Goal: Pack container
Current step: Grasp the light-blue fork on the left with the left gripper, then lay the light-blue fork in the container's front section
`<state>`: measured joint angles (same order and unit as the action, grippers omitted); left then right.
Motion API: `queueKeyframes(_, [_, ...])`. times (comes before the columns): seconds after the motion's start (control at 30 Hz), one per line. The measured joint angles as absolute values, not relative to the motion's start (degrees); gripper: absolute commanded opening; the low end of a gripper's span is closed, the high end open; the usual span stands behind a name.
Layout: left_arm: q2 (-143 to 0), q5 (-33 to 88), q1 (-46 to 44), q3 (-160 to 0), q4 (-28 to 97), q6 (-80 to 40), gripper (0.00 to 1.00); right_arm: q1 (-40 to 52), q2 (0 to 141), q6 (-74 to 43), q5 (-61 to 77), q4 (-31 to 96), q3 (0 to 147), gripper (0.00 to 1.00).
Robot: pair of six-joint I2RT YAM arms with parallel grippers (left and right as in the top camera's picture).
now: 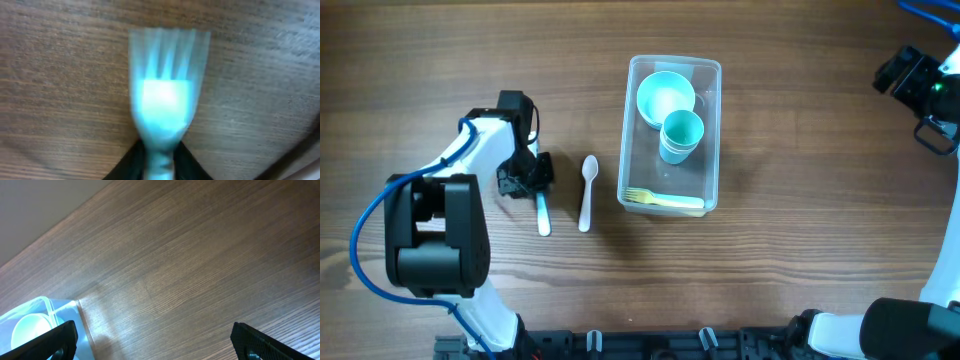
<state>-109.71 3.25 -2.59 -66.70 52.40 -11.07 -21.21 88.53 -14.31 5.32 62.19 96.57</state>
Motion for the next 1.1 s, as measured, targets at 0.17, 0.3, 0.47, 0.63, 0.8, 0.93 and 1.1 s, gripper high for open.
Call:
queueKeyframes(0.17, [-109.56,3.44,-2.50,-66.70,51.44,-10.13,0.04,-21.21,88.53,-14.31,5.32,62.19,96.57,1.00])
queueKeyframes(0.3, [-109.73,3.55,-2.52,-70.02,57.34,-10.11,0.04,-21.21,88.53,-14.31,5.32,62.24,96.57,1.00])
queueKeyframes(0.47, [-105.32,7.22,-6.15,-90.28,66.57,-7.77,0.04,-21.21,88.53,-14.33,5.30,62.22,96.57,1.00])
queueKeyframes(0.63, [-95.42,8.78,-18.98,-98.28,66.02,-5.04,0.04,-21.21,88.53,-14.31,5.32,62.19,96.57,1.00])
queueKeyframes(0.8, [-96.57,2.98,-34.87,-98.41,64.90,4.82,0.04,-21.21,88.53,-14.31,5.32,62.17,96.57,1.00])
queueKeyframes(0.93, [-101.43,1.15,-40.03,-98.41,63.66,16.14,0.04,-21.21,88.53,-14.31,5.32,62.19,96.57,1.00])
queueKeyframes(1.1, [-108.97,4.75,-42.89,-98.41,65.54,37.21,0.17,-21.21,88.53,-14.31,5.32,62.19,96.57,1.00])
